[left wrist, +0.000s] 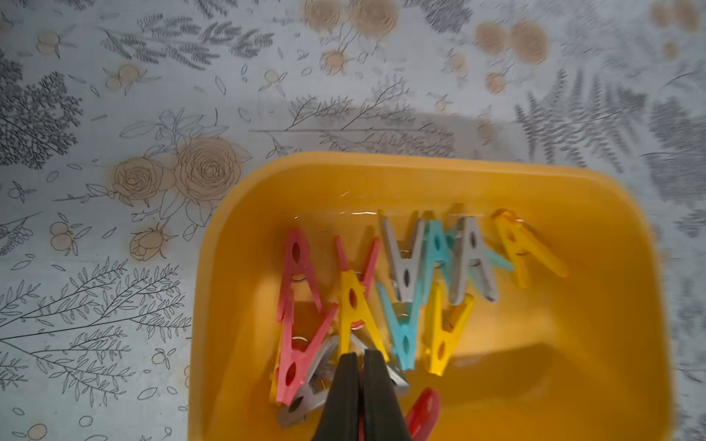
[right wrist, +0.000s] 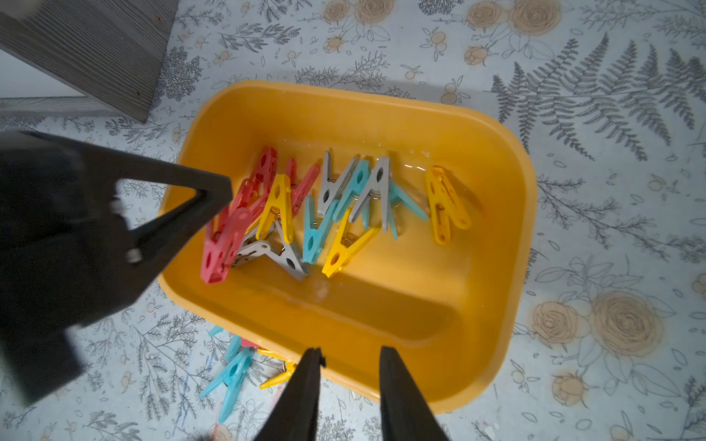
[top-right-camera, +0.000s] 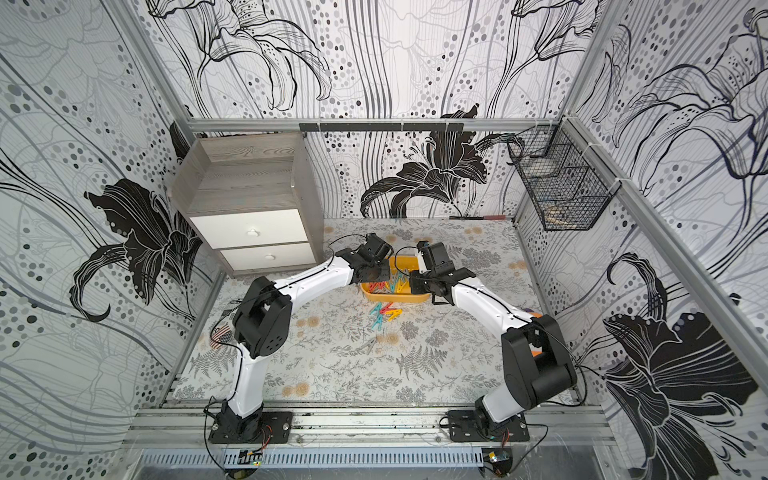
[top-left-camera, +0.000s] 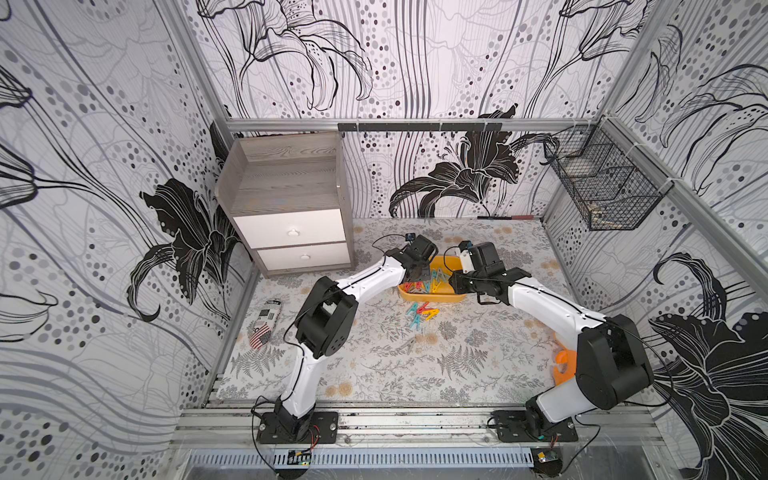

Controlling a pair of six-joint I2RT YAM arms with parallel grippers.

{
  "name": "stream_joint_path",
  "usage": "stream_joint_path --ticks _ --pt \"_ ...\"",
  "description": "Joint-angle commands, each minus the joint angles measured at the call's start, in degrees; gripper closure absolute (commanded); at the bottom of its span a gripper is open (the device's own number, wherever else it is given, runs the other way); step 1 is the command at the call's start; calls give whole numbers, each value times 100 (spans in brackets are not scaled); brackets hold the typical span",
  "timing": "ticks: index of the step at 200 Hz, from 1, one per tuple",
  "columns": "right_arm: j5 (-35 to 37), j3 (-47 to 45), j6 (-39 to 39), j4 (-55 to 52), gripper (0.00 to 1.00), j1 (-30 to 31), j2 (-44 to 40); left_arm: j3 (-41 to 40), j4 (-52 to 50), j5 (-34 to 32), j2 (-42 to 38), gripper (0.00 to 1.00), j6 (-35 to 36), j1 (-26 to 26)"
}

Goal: Put the clothespins into the storage box
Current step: Place the clothespin in the storage box.

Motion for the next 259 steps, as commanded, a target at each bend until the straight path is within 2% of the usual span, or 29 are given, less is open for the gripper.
stream_joint_path --ticks 1,31,56,133,142,164,202,228,259 --pt "75 14 -29 -144 69 31 -190 428 -238 -475 194 95 182 82" --pt "58 -58 -17 -105 69 31 -181 722 -545 -981 514 95 370 82" --pt "45 -52 -13 -93 69 31 -155 923 -679 -1131 712 92 508 82" --pt "-10 3 -39 -307 69 31 -370 1014 -653 -806 819 88 453 100" --pt "-21 -17 -39 -360 69 31 -445 951 -555 -736 690 87 445 106" --pt "-108 -24 -40 -506 68 48 -619 918 -402 -461 333 74 398 186" --pt "-163 43 -13 -676 67 190 -862 817 -334 -68 -364 69 283 401" --pt "-117 193 -65 -849 67 671 -793 140 -66 44 -1153 68 216 542" --pt "100 83 153 -914 67 1468 -558 -1124 143 2 -2131 66 146 709"
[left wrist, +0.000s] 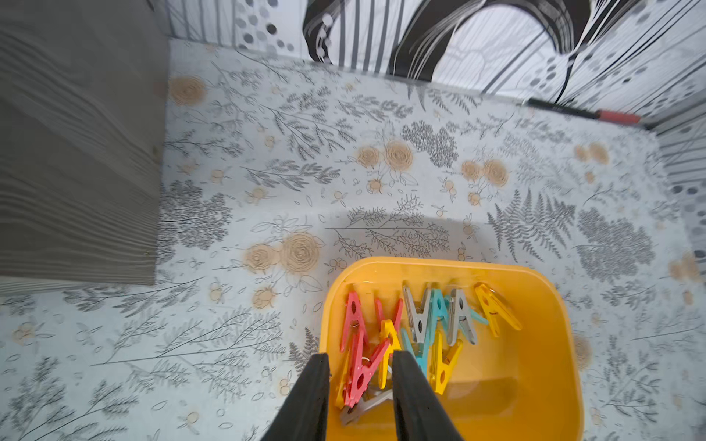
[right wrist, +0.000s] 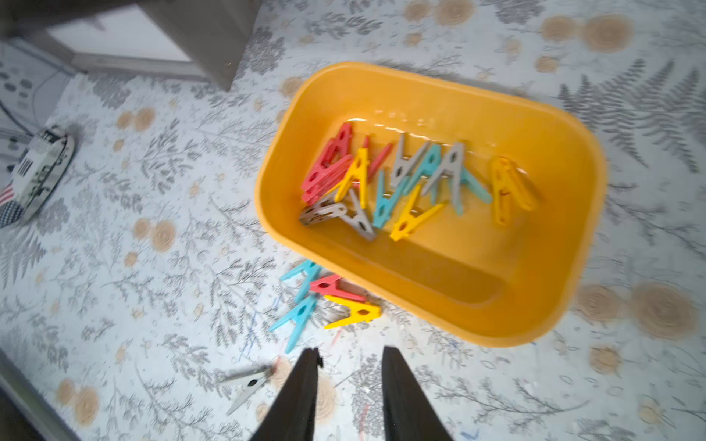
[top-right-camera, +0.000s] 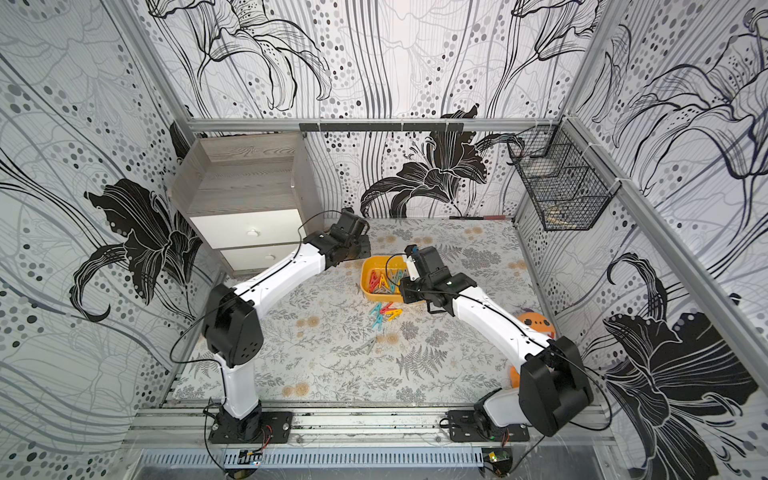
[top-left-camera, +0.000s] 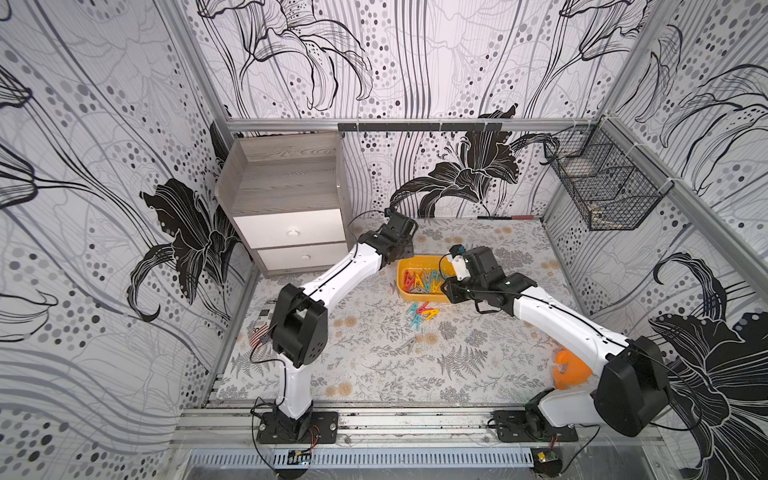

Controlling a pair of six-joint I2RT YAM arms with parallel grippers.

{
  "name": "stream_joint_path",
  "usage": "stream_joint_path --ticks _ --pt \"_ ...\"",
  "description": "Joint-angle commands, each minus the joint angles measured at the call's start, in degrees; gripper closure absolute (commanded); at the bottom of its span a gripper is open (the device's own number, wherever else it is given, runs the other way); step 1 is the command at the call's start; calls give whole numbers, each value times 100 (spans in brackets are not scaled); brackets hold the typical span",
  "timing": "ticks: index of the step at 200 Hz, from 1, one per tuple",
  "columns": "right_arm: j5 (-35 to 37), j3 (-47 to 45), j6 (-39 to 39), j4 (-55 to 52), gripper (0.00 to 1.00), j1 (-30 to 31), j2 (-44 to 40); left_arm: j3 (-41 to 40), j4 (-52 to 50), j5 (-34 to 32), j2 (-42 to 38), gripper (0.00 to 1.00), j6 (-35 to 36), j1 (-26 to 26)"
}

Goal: Put the clothespins into the storage box
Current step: Place the clothespin in the storage box, then pick up the clothespin from the center of the board.

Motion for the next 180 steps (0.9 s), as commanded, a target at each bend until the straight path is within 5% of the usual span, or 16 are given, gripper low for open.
stream_joint_path --ticks 1,84,180 --pt "121 30 175 -240 67 465 170 -827 235 78 -525 66 -123 107" --pt "465 -439 1082 426 64 1497 1004 -3765 949 274 -2085 65 -606 294" --pt "1036 -271 1404 757 67 1615 2114 -4135 969 349 -2390 65 -583 452"
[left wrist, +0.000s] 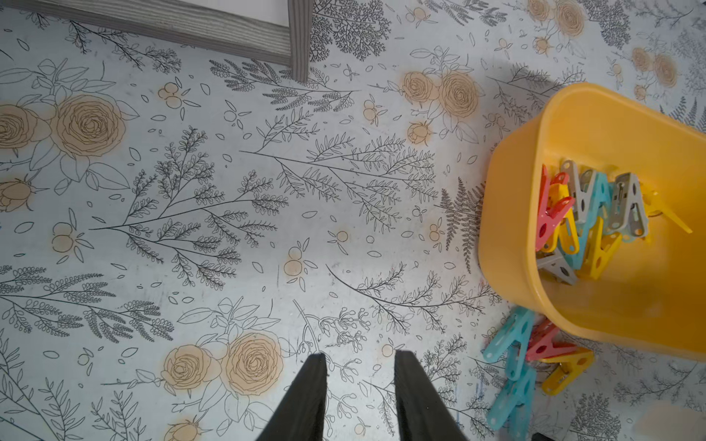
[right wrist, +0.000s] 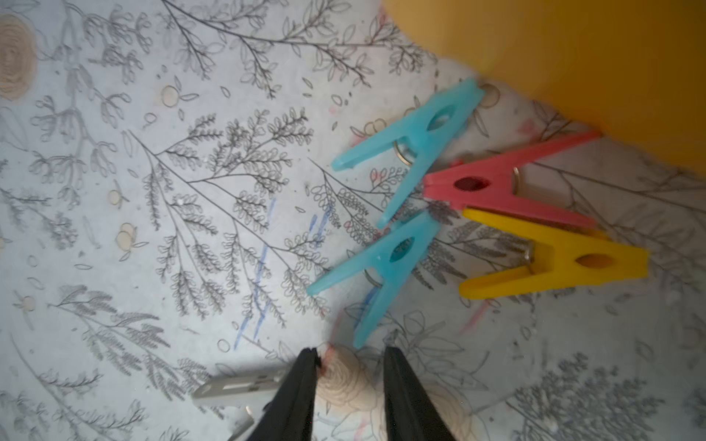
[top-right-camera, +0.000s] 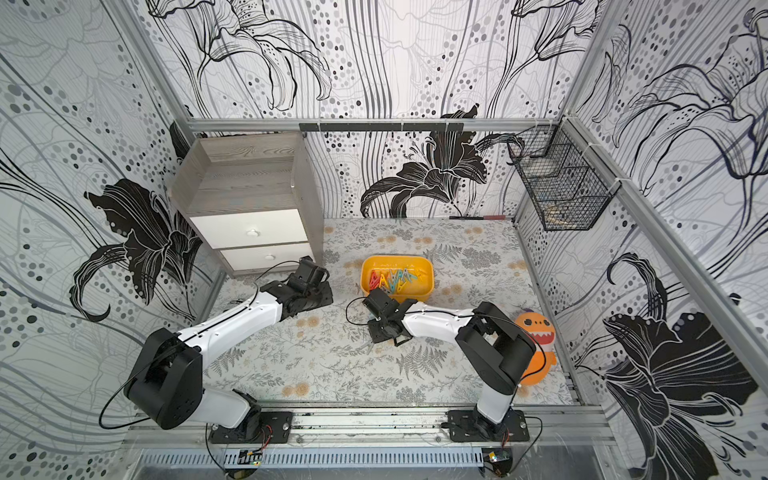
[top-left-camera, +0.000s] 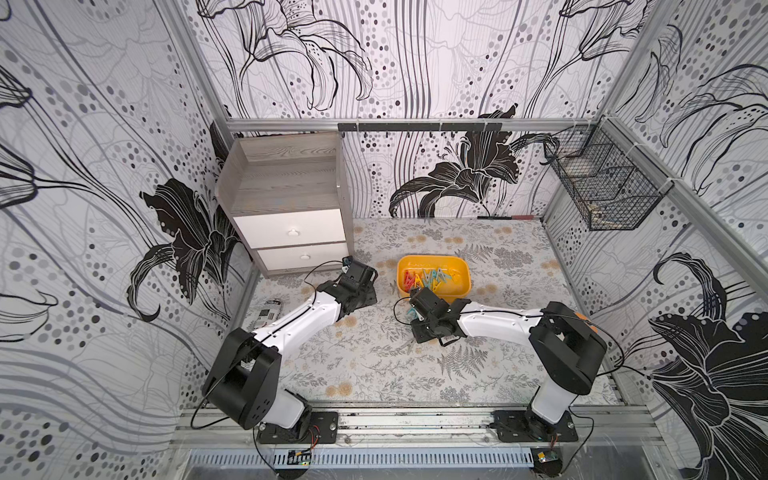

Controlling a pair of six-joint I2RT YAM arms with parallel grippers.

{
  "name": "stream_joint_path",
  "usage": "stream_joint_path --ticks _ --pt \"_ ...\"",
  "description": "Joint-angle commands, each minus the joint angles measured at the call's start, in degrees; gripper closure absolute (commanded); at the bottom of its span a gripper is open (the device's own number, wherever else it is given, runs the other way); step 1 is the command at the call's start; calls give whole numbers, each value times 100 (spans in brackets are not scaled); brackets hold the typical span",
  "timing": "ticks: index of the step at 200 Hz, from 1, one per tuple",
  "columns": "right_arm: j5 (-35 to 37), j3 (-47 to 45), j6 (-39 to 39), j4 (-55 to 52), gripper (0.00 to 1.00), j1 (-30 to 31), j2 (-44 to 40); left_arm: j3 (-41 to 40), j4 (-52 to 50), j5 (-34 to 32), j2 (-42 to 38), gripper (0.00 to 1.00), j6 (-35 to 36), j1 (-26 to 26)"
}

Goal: Put the clothespins into the storage box
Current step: Pick up the clothespin from the center of the board.

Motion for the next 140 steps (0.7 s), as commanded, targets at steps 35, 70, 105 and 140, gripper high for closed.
stream_joint_path --ticks 35,70,105,140 --pt "584 316 229 11 76 21 434 -71 184 54 -88 65 19 107" --pt "684 365 204 -137 86 20 463 -84 175 58 -88 65 47 134" --pt "674 217 53 -447 93 21 -35 -110 177 44 -104 65 63 169" --pt "748 327 -299 -1003 95 -5 -891 -70 180 75 -76 65 67 186"
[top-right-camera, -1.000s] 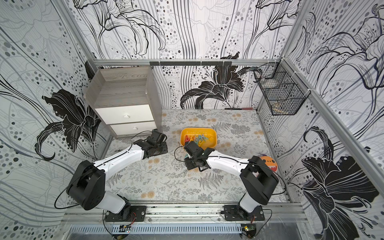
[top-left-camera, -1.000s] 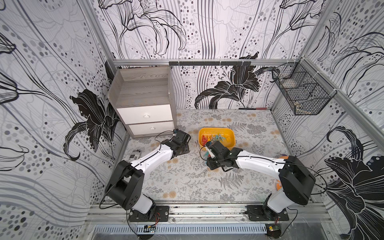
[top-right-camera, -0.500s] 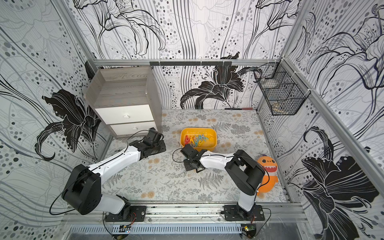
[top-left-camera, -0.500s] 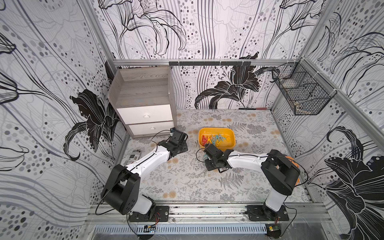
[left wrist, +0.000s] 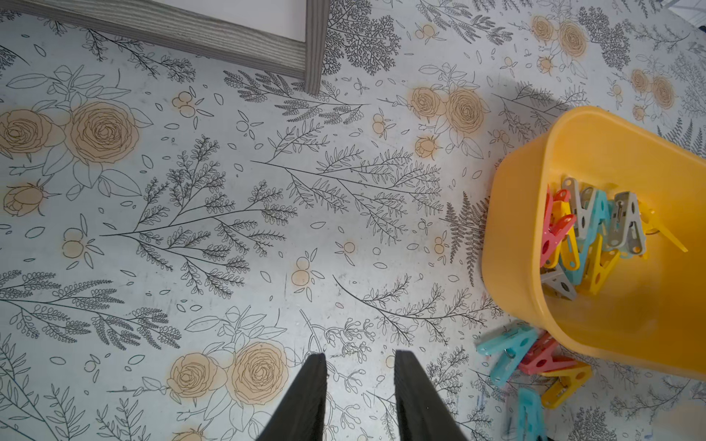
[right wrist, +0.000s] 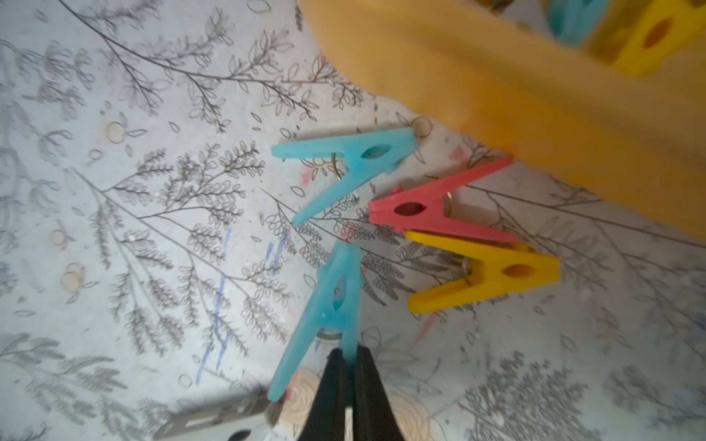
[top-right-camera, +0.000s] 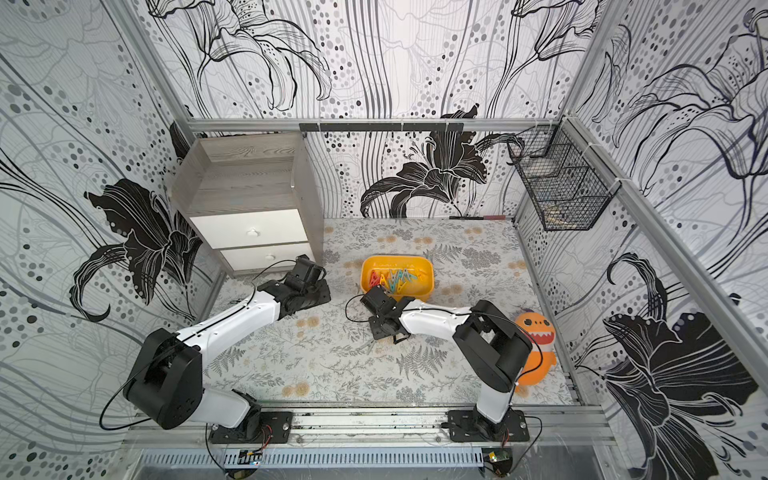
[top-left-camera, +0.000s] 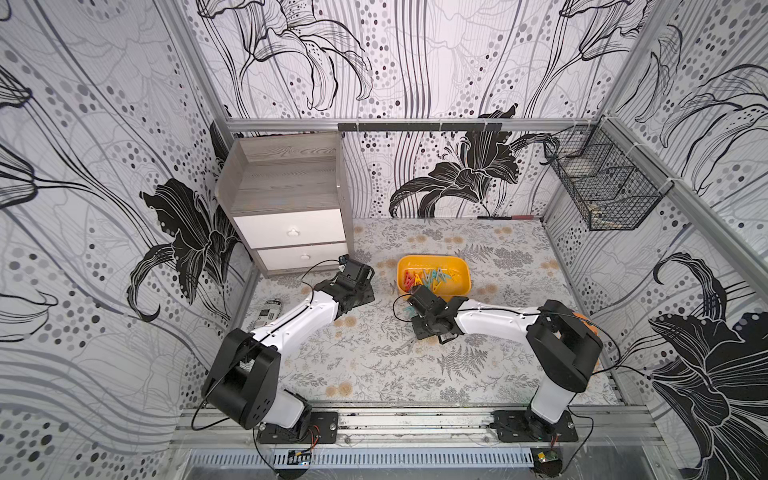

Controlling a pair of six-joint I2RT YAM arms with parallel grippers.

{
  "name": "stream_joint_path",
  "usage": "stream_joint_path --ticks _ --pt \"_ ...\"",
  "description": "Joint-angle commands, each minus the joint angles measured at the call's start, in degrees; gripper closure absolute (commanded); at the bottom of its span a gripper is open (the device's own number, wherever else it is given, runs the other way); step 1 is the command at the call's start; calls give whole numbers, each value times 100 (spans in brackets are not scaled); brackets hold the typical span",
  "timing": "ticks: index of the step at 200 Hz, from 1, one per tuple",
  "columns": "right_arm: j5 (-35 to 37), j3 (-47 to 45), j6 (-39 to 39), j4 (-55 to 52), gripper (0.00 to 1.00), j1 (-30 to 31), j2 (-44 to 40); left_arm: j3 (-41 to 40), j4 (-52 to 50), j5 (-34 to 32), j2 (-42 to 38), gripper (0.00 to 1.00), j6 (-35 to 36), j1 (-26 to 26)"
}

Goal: Put the clothespins into the storage box
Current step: Pick up the clothespin from the center of the board, then place the clothespin in the storage box.

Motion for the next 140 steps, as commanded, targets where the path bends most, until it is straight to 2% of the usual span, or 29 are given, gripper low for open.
stream_joint_path --ticks 1,23,49,74,96,140 --pt "170 99 -343 -573 95 -9 -729 -53 105 38 -75 65 56 40" --pt "160 435 -653 -718 95 -269 -1009 -18 103 44 -89 65 47 40" --pt "41 989 -1137 -630 95 -947 -849 1 80 110 -79 65 62 40" --pt "-301 1572 -1472 -444 95 -1542 -288 -106 134 290 -157 65 -13 32" --pt "-547 2157 -1645 -448 95 -1856 566 -216 156 328 -263 65 -76 -5" --pt "-831 2817 -1723 -497 95 -2012 1603 -300 155 305 -179 65 -161 -435"
